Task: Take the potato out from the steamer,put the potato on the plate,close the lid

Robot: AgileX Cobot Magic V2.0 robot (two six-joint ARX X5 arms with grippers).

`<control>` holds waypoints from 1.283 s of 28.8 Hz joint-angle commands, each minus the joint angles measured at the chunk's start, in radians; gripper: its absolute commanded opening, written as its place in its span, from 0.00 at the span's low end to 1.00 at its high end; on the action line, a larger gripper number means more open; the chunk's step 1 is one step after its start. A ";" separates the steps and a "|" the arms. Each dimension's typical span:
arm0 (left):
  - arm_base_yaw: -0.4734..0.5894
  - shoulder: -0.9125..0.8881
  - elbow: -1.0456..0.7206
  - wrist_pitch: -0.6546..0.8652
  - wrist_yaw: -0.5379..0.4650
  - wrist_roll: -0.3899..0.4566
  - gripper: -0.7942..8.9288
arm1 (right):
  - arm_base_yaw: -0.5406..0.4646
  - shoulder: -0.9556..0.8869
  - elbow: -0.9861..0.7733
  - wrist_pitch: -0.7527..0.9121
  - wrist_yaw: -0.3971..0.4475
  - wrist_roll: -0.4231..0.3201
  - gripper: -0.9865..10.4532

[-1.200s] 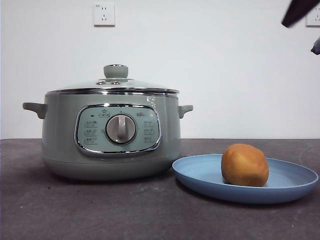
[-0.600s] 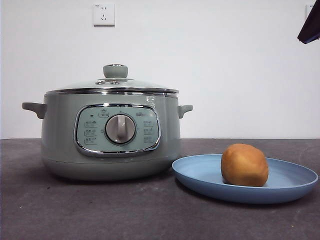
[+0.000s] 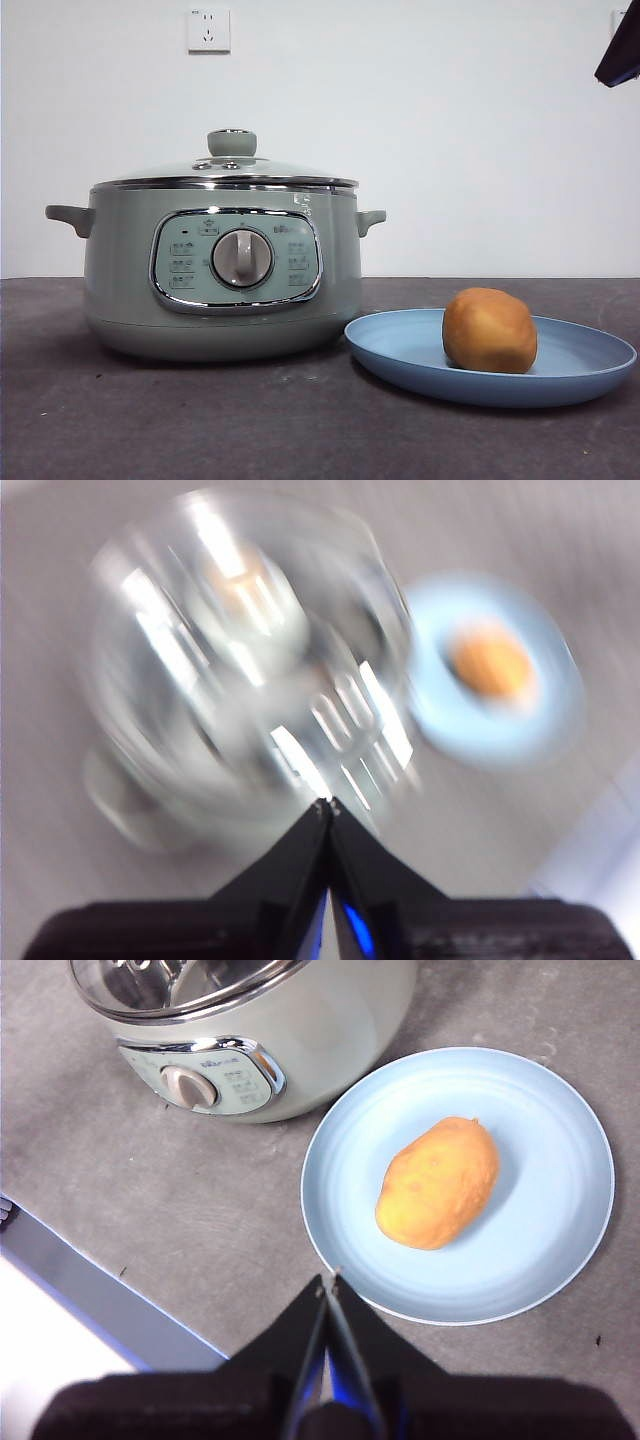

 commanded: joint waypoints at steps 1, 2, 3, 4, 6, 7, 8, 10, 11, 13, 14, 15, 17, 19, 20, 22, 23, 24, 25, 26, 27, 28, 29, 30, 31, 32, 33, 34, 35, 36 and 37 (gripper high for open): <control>0.076 -0.082 -0.052 0.247 0.015 0.042 0.08 | 0.001 -0.001 0.005 0.008 0.003 0.006 0.09; 0.113 -0.129 -0.103 0.369 0.042 0.037 0.08 | 0.001 -0.001 0.005 0.008 0.003 0.006 0.09; 0.149 -0.181 -0.170 0.501 0.068 0.018 0.08 | 0.001 -0.001 0.005 0.008 0.003 0.006 0.09; 0.183 -0.235 -0.250 0.628 0.079 0.013 0.08 | 0.001 -0.001 0.005 0.008 0.003 0.006 0.09; 0.235 -0.336 -0.418 0.832 0.073 0.013 0.08 | 0.001 -0.001 0.005 0.008 0.003 0.006 0.09; 0.257 -0.385 -0.499 0.905 0.074 0.013 0.08 | 0.001 -0.001 0.005 0.008 0.003 0.006 0.09; 0.270 -0.419 -0.552 0.941 0.074 0.013 0.08 | 0.001 -0.001 0.005 0.008 0.003 0.006 0.09; 0.289 -0.479 -0.645 0.985 0.073 0.013 0.08 | 0.001 -0.001 0.005 0.008 0.003 0.006 0.09; 0.298 -0.510 -0.691 0.995 0.069 0.013 0.08 | 0.001 -0.001 0.005 0.008 0.003 0.006 0.09; 0.312 -0.563 -0.772 1.003 0.047 0.013 0.08 | 0.001 -0.001 0.005 0.008 0.003 0.006 0.09; 0.317 -0.590 -0.814 1.006 0.040 0.013 0.08 | 0.001 -0.001 0.005 0.008 0.003 0.006 0.09; 0.319 -0.616 -0.854 1.008 0.037 0.013 0.08 | 0.001 -0.001 0.005 0.008 0.003 0.006 0.09; 0.320 -0.662 -0.925 1.015 0.019 0.002 0.08 | 0.001 -0.001 0.005 0.008 0.003 0.006 0.09; 0.323 -0.704 -0.989 1.020 0.002 -0.015 0.08 | 0.001 -0.001 0.005 0.008 0.003 0.006 0.09; 0.323 -0.724 -1.022 1.022 -0.006 -0.025 0.08 | 0.001 -0.001 0.005 0.008 0.003 0.006 0.09; 0.324 -0.759 -1.076 1.021 -0.011 -0.032 0.08 | 0.001 -0.001 0.005 0.008 0.003 0.006 0.09; 0.324 -0.777 -1.104 1.021 -0.011 -0.032 0.08 | 0.001 -0.001 0.005 0.008 0.003 0.006 0.09; 0.324 -0.793 -1.130 1.021 -0.011 -0.032 0.08 | 0.001 -0.001 0.005 0.008 0.003 0.006 0.09; 0.324 -0.809 -1.154 1.022 -0.011 -0.035 0.08 | 0.001 -0.001 0.005 0.008 0.003 0.006 0.09; 0.324 -0.822 -1.173 1.021 -0.011 -0.041 0.08 | 0.001 -0.001 0.005 0.008 0.003 0.006 0.09; 0.324 -0.836 -1.194 1.020 -0.012 -0.053 0.08 | 0.001 -0.001 0.005 0.008 0.003 0.006 0.09; 0.324 -0.848 -1.211 1.020 -0.014 -0.062 0.08 | 0.001 -0.001 0.005 0.008 0.003 0.006 0.09; 0.323 -0.861 -1.229 1.022 -0.019 -0.069 0.08 | 0.001 -0.001 0.005 0.008 0.003 0.006 0.09; 0.323 -0.874 -1.247 1.021 -0.029 -0.078 0.08 | 0.001 -0.001 0.005 0.008 0.003 0.006 0.09; 0.324 -0.883 -1.261 1.020 -0.032 -0.085 0.08 | 0.001 -0.001 0.005 0.008 0.003 0.006 0.09; 0.324 -0.893 -1.276 1.019 -0.032 -0.085 0.08 | 0.001 -0.001 0.005 0.008 0.003 0.006 0.09; 0.323 -0.904 -1.288 1.014 -0.032 -0.085 0.08 | 0.001 -0.001 0.005 0.008 0.003 0.006 0.09; 0.324 -0.913 -1.298 1.012 -0.032 -0.085 0.08 | 0.001 -0.001 0.005 0.008 0.003 0.006 0.09; 0.324 -0.923 -1.310 1.012 -0.032 -0.085 0.08 | 0.001 -0.001 0.005 0.008 0.003 0.006 0.09; 0.323 -0.933 -1.322 1.012 -0.032 -0.085 0.08 | 0.001 -0.001 0.005 0.008 0.003 0.006 0.09; 0.323 -0.943 -1.331 1.008 -0.032 -0.085 0.08 | 0.001 -0.001 0.005 0.008 0.003 0.006 0.09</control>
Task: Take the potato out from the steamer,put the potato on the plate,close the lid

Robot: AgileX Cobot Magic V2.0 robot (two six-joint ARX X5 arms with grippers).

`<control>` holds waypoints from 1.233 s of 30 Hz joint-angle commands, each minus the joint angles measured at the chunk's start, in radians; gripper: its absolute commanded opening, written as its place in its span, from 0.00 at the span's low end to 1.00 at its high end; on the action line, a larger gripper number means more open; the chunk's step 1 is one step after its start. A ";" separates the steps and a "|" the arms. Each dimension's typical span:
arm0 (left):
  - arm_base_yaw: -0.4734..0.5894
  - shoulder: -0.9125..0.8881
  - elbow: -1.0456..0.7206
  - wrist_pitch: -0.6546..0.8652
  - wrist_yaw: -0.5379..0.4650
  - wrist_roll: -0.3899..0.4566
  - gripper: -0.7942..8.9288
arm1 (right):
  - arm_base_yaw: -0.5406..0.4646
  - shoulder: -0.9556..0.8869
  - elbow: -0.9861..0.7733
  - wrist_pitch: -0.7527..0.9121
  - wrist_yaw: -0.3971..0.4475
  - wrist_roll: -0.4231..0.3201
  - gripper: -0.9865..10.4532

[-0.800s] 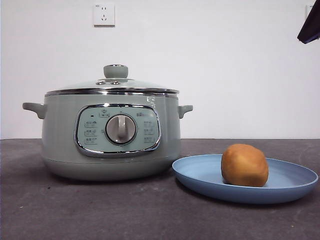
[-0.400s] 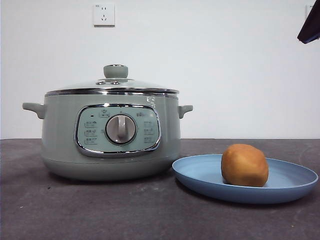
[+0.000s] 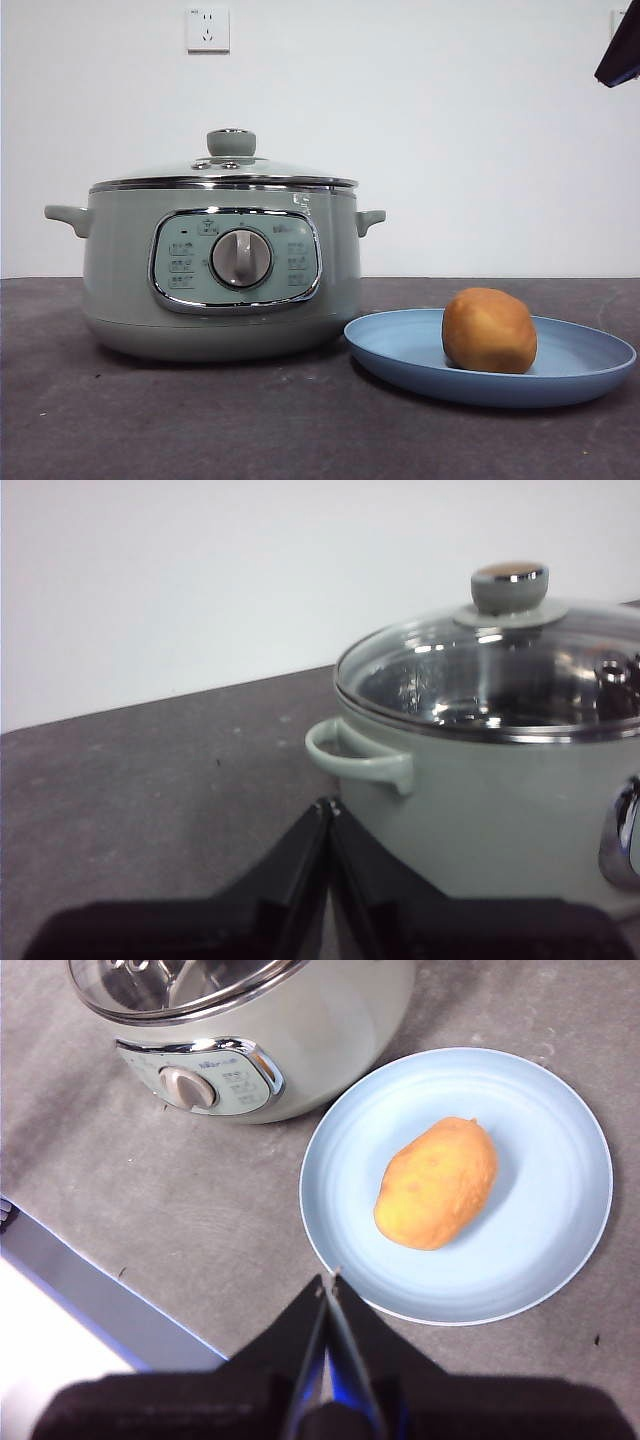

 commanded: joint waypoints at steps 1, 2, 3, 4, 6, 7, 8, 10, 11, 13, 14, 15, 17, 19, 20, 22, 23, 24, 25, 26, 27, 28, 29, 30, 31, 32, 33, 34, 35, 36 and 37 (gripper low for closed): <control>0.003 -0.033 -0.034 -0.006 -0.003 -0.013 0.08 | 0.001 -0.001 0.005 0.008 0.003 0.006 0.09; 0.003 -0.046 -0.037 -0.032 -0.003 -0.013 0.08 | 0.001 -0.001 0.005 0.008 0.003 0.006 0.09; 0.003 -0.058 -0.037 -0.055 -0.003 -0.013 0.08 | 0.001 -0.001 0.005 0.008 0.003 0.006 0.09; 0.003 -0.062 -0.037 -0.073 -0.001 -0.015 0.08 | 0.001 -0.001 0.005 0.008 0.003 0.006 0.09; 0.003 -0.062 -0.037 -0.099 0.000 -0.017 0.08 | 0.001 -0.001 0.005 0.008 0.003 0.006 0.09; 0.003 -0.062 -0.037 -0.116 0.000 -0.018 0.08 | 0.002 -0.001 0.005 0.008 0.003 0.006 0.09; 0.003 -0.062 -0.037 -0.132 0.000 -0.020 0.08 | 0.001 -0.001 0.005 0.008 0.003 0.006 0.09; 0.003 -0.062 -0.037 -0.178 0.001 -0.023 0.08 | 0.001 -0.001 0.005 0.008 0.003 0.006 0.09; 0.003 -0.062 -0.036 -0.188 0.000 -0.025 0.08 | 0.001 -0.001 0.005 0.008 0.003 0.006 0.09; 0.003 -0.062 -0.037 -0.182 0.003 -0.037 0.08 | 0.001 -0.001 0.005 0.008 0.003 0.006 0.09; 0.003 -0.062 -0.036 -0.181 0.003 -0.046 0.08 | 0.001 -0.001 0.005 0.009 0.003 0.006 0.09; 0.003 -0.062 -0.036 -0.180 0.006 -0.045 0.08 | 0.001 -0.001 0.005 0.008 0.003 0.006 0.09; 0.003 -0.062 -0.036 -0.181 0.001 -0.045 0.08 | 0.001 -0.001 0.005 0.008 0.003 0.006 0.09; 0.003 -0.062 -0.036 -0.181 -0.002 -0.045 0.08 | 0.001 -0.001 0.005 0.008 0.003 0.006 0.09; 0.003 -0.062 -0.036 -0.181 0.000 -0.045 0.08 | 0.001 -0.001 0.005 0.008 0.003 0.006 0.09; 0.003 -0.062 -0.036 -0.181 0.000 -0.045 0.08 | 0.001 -0.001 0.005 0.008 0.003 0.006 0.09; 0.003 -0.062 -0.036 -0.181 -0.001 -0.045 0.08 | 0.001 -0.001 0.005 0.008 0.003 0.006 0.09; 0.003 -0.062 -0.036 -0.181 -0.001 -0.045 0.08 | 0.001 -0.001 0.005 0.008 0.003 0.006 0.09; 0.003 -0.062 -0.037 -0.181 -0.001 -0.045 0.08 | 0.001 -0.001 0.005 0.008 0.003 0.006 0.09; 0.003 -0.062 -0.036 -0.181 0.000 -0.045 0.08 | 0.001 -0.001 0.005 0.008 0.003 0.006 0.09; 0.003 -0.062 -0.036 -0.181 -0.001 -0.045 0.08 | 0.001 -0.001 0.005 0.008 0.003 0.006 0.09; 0.003 -0.062 -0.036 -0.181 -0.001 -0.045 0.08 | 0.001 -0.001 0.005 0.008 0.003 0.006 0.09; 0.003 -0.062 -0.036 -0.181 -0.001 -0.045 0.08 | 0.001 -0.001 0.005 0.008 0.003 0.006 0.09; 0.003 -0.062 -0.036 -0.181 -0.001 -0.045 0.08 | 0.001 -0.001 0.005 0.008 0.003 0.006 0.09; 0.003 -0.062 -0.036 -0.181 -0.001 -0.045 0.08 | 0.001 -0.001 0.005 0.008 0.003 0.006 0.09; 0.003 -0.062 -0.036 -0.181 -0.001 -0.045 0.08 | 0.001 -0.001 0.005 0.008 0.003 0.006 0.09; 0.003 -0.062 -0.036 -0.181 -0.001 -0.045 0.08 | 0.001 -0.001 0.005 0.008 0.003 0.006 0.09; 0.003 -0.062 -0.036 -0.181 -0.001 -0.045 0.08 | 0.001 -0.001 0.005 0.008 0.003 0.006 0.09; 0.003 -0.062 -0.036 -0.181 -0.001 -0.045 0.08 | 0.001 -0.001 0.005 0.008 0.003 0.006 0.09; 0.003 -0.062 -0.036 -0.181 -0.001 -0.045 0.08 | 0.001 -0.001 0.005 0.008 0.003 0.006 0.09; 0.003 -0.062 -0.036 -0.181 -0.001 -0.045 0.08 | 0.001 -0.001 0.005 0.008 0.003 0.006 0.09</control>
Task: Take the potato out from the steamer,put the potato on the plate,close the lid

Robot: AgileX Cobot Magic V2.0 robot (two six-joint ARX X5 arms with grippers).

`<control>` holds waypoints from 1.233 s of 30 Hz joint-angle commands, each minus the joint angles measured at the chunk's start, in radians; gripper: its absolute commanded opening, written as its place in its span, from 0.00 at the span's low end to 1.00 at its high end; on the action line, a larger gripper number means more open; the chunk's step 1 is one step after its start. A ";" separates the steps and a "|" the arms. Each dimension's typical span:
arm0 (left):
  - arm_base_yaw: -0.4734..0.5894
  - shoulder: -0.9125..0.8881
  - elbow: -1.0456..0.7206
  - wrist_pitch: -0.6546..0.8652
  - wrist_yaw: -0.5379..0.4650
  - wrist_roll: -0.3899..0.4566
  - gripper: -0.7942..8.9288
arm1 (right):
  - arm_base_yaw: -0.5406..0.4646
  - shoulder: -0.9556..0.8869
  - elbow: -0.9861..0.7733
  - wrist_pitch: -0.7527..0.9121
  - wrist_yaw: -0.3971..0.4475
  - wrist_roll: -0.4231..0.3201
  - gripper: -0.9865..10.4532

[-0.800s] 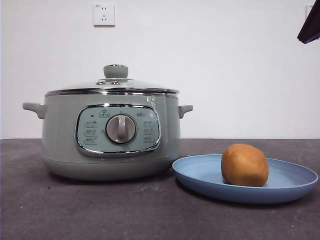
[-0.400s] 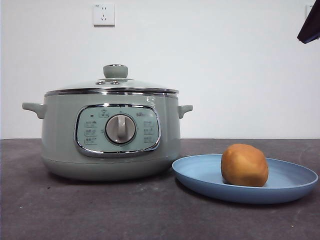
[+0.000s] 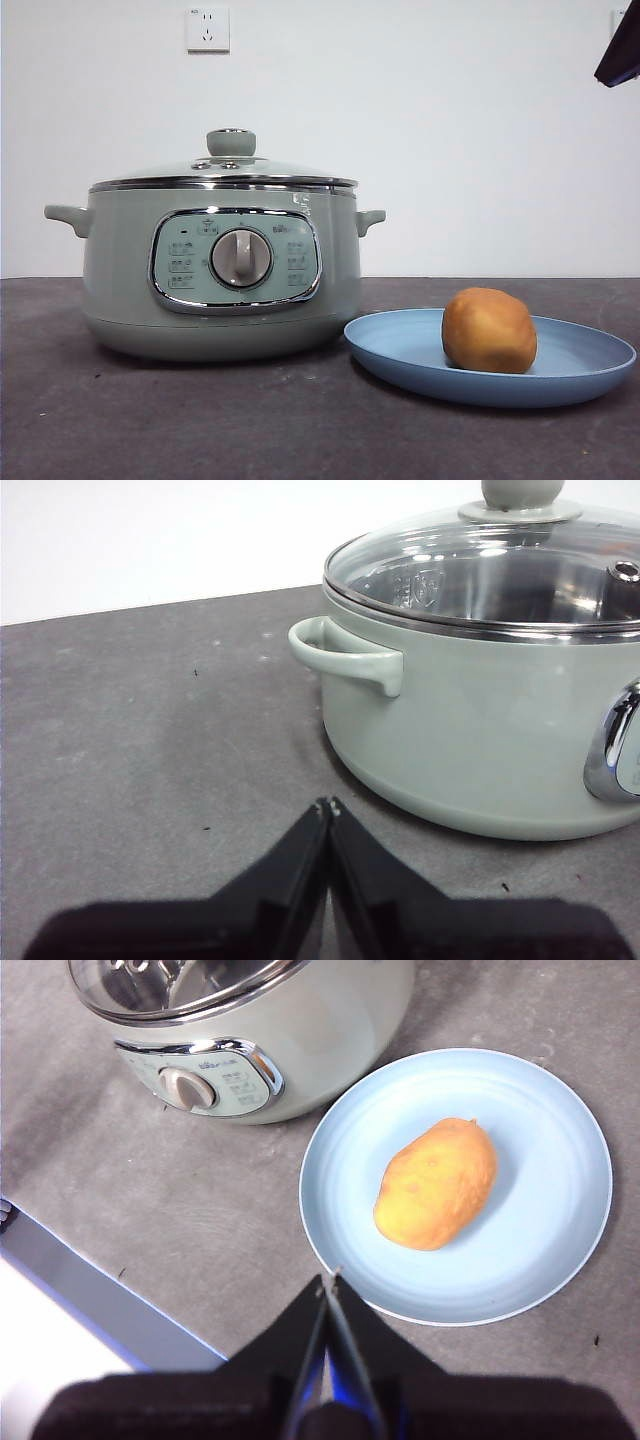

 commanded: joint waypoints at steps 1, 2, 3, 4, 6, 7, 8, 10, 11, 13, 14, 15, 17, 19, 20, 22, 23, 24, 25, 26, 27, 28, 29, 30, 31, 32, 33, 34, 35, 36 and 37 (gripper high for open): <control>0.003 -0.003 -0.016 0.000 -0.002 -0.006 0.08 | 0.002 -0.001 0.005 0.008 0.003 0.006 0.09; 0.003 -0.003 -0.016 0.000 -0.002 -0.006 0.08 | 0.002 -0.002 0.005 0.007 0.002 0.006 0.09; 0.003 -0.003 -0.016 0.000 -0.002 -0.006 0.08 | 0.000 -0.006 0.005 0.016 0.008 -0.020 0.09; 0.003 -0.003 -0.016 0.000 -0.001 -0.006 0.08 | -0.010 -0.013 0.005 0.026 0.031 -0.049 0.09; 0.003 -0.003 -0.016 0.000 -0.002 -0.006 0.08 | -0.043 -0.042 0.004 0.051 0.061 -0.079 0.09; 0.003 -0.003 -0.016 0.000 -0.002 -0.006 0.08 | -0.064 -0.054 0.003 0.072 0.057 -0.082 0.09; 0.003 -0.003 -0.016 0.000 -0.002 -0.006 0.08 | -0.092 -0.073 0.000 0.100 0.051 -0.079 0.09; 0.003 -0.003 -0.016 0.000 -0.002 -0.006 0.08 | -0.148 -0.121 -0.014 0.155 0.048 -0.054 0.09; 0.003 -0.003 -0.016 0.000 -0.001 -0.006 0.08 | -0.184 -0.154 -0.032 0.192 0.052 -0.039 0.09; 0.003 -0.003 -0.016 0.000 -0.002 -0.006 0.08 | -0.238 -0.211 -0.075 0.252 0.056 -0.023 0.09; 0.003 -0.003 -0.016 0.000 -0.002 -0.006 0.08 | -0.274 -0.252 -0.113 0.297 0.056 -0.020 0.09; 0.003 -0.003 -0.016 0.000 -0.002 -0.006 0.08 | -0.299 -0.284 -0.146 0.333 0.056 -0.019 0.09; 0.003 -0.003 -0.016 0.000 -0.002 -0.006 0.08 | -0.347 -0.356 -0.228 0.418 0.056 -0.009 0.09; 0.003 -0.003 -0.016 0.000 -0.002 -0.006 0.08 | -0.383 -0.428 -0.318 0.506 0.056 0.016 0.09; 0.003 -0.003 -0.016 0.000 -0.002 -0.006 0.08 | -0.400 -0.467 -0.366 0.546 0.062 0.031 0.09; 0.003 -0.003 -0.016 0.000 -0.001 -0.006 0.08 | -0.423 -0.535 -0.447 0.594 0.111 0.059 0.09; 0.003 -0.003 -0.016 0.000 -0.001 -0.006 0.08 | -0.431 -0.571 -0.492 0.616 0.156 0.082 0.09; 0.003 -0.003 -0.016 0.000 -0.002 -0.006 0.08 | -0.436 -0.594 -0.524 0.629 0.189 0.102 0.09; 0.003 -0.003 -0.016 0.000 -0.002 -0.006 0.08 | -0.439 -0.615 -0.554 0.642 0.219 0.122 0.09; 0.003 -0.003 -0.016 0.000 -0.002 -0.006 0.08 | -0.439 -0.636 -0.586 0.656 0.252 0.146 0.09; 0.003 -0.003 -0.016 0.000 -0.001 -0.006 0.08 | -0.439 -0.658 -0.616 0.663 0.285 0.167 0.09; 0.003 -0.003 -0.016 0.000 -0.001 -0.006 0.08 | -0.439 -0.674 -0.637 0.665 0.307 0.182 0.09; 0.003 -0.003 -0.016 0.000 -0.001 -0.006 0.08 | -0.439 -0.690 -0.660 0.668 0.327 0.198 0.09; 0.003 -0.003 -0.016 0.000 -0.002 -0.006 0.08 | -0.439 -0.705 -0.679 0.667 0.341 0.205 0.09; 0.003 -0.003 -0.016 0.000 -0.002 -0.006 0.08 | -0.439 -0.714 -0.694 0.666 0.343 0.209 0.09; 0.003 -0.003 -0.016 0.000 -0.002 -0.006 0.08 | -0.439 -0.723 -0.708 0.666 0.343 0.208 0.09; 0.003 -0.003 -0.016 0.000 -0.001 -0.006 0.08 | -0.439 -0.731 -0.722 0.666 0.343 0.208 0.09; 0.003 -0.003 -0.016 0.000 -0.001 -0.006 0.08 | -0.438 -0.737 -0.732 0.666 0.343 0.208 0.09; 0.003 -0.003 -0.016 0.000 -0.002 -0.006 0.08 | -0.438 -0.743 -0.743 0.665 0.341 0.208 0.09; 0.003 -0.003 -0.016 0.000 -0.002 -0.006 0.08 | -0.438 -0.746 -0.751 0.663 0.339 0.207 0.09; 0.003 -0.003 -0.016 0.000 -0.002 -0.006 0.08 | -0.438 -0.746 -0.756 0.661 0.339 0.205 0.09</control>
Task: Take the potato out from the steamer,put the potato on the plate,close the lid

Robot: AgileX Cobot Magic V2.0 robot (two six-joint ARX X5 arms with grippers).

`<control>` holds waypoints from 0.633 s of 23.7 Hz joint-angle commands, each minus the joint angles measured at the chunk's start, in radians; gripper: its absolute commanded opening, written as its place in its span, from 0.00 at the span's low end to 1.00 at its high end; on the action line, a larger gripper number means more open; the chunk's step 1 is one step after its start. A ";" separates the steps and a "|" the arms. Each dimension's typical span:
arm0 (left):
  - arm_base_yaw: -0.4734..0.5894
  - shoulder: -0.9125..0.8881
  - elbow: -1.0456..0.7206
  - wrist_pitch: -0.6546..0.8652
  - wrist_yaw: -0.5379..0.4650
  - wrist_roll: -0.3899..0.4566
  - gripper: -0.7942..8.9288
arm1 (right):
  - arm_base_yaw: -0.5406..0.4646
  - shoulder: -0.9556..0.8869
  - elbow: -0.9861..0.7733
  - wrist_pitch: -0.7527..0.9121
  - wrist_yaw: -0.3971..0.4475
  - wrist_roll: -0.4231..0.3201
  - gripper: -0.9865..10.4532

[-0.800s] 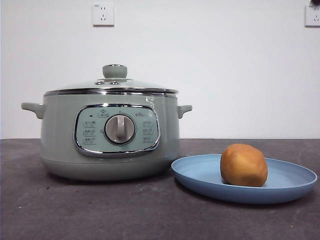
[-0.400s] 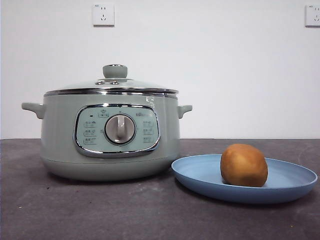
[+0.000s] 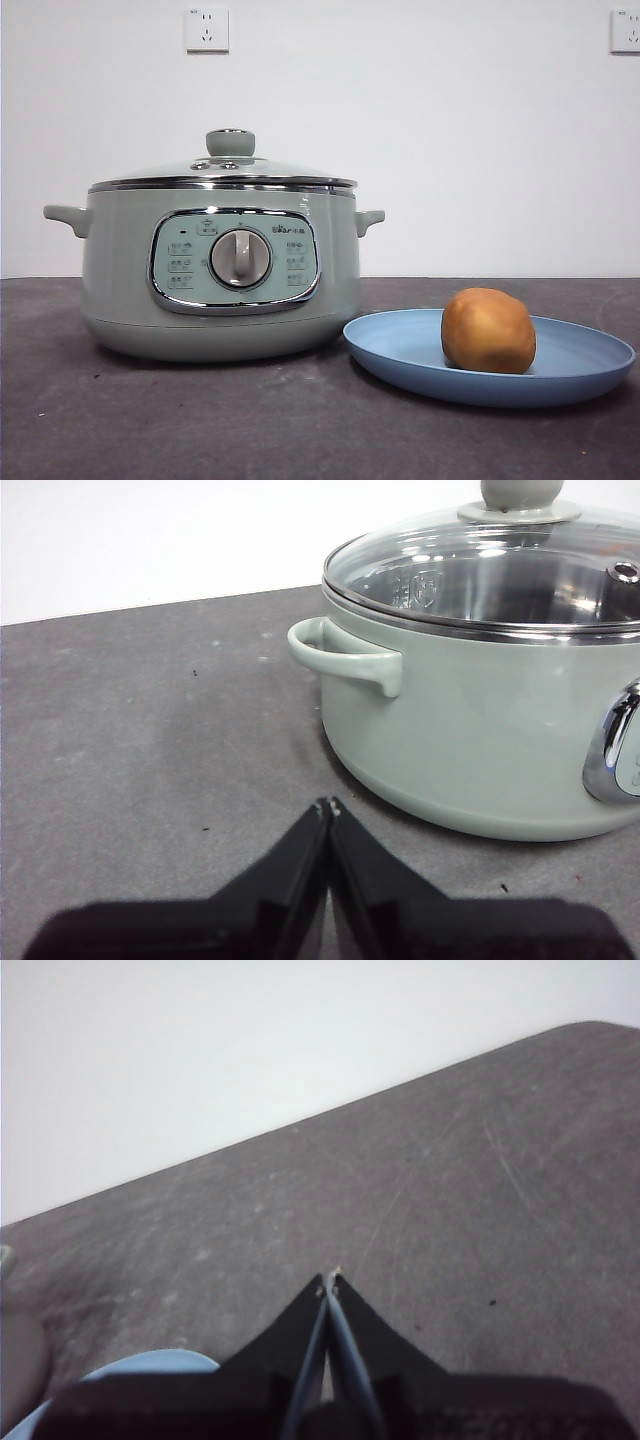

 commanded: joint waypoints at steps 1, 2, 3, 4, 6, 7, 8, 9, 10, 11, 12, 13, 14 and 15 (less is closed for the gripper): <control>0.003 -0.003 -0.015 0.000 -0.001 -0.006 0.08 | 0.001 -0.005 -0.023 0.002 0.000 0.007 0.09; 0.003 -0.003 -0.015 0.000 -0.001 -0.006 0.08 | 0.001 -0.005 -0.025 -0.006 -0.001 -0.004 0.09; 0.003 -0.003 -0.015 0.000 -0.002 -0.006 0.08 | 0.001 -0.005 -0.026 -0.014 -0.002 -0.014 0.09; 0.003 -0.003 -0.015 0.000 -0.002 -0.006 0.08 | 0.001 -0.005 -0.027 -0.016 -0.003 -0.027 0.09; 0.003 -0.003 -0.015 0.000 -0.002 -0.006 0.08 | 0.002 -0.005 -0.028 -0.026 -0.035 -0.063 0.09; 0.003 -0.003 -0.015 0.000 -0.002 -0.006 0.08 | 0.002 -0.005 -0.029 -0.034 -0.063 -0.088 0.09; 0.003 -0.003 -0.015 0.000 -0.002 -0.006 0.08 | 0.002 -0.005 -0.029 -0.045 -0.086 -0.109 0.09; 0.003 -0.003 -0.015 0.000 -0.001 -0.006 0.08 | 0.002 -0.005 -0.029 -0.059 -0.110 -0.132 0.09; 0.003 -0.003 -0.015 0.000 -0.002 -0.006 0.08 | 0.002 -0.005 -0.031 -0.069 -0.130 -0.147 0.09; 0.003 -0.003 -0.015 0.000 -0.002 -0.006 0.08 | 0.002 -0.005 -0.035 -0.073 -0.134 -0.155 0.09; 0.003 -0.003 -0.015 0.000 -0.002 -0.006 0.08 | 0.002 -0.005 -0.040 -0.075 -0.134 -0.154 0.09; 0.003 -0.003 -0.015 0.000 -0.002 -0.006 0.08 | 0.002 -0.005 -0.045 -0.072 -0.134 -0.154 0.09; 0.003 -0.003 -0.016 0.000 -0.002 -0.006 0.08 | 0.002 -0.005 -0.047 -0.065 -0.134 -0.154 0.09; 0.003 -0.003 -0.015 0.000 -0.002 -0.006 0.08 | 0.003 -0.005 -0.048 -0.064 -0.133 -0.154 0.09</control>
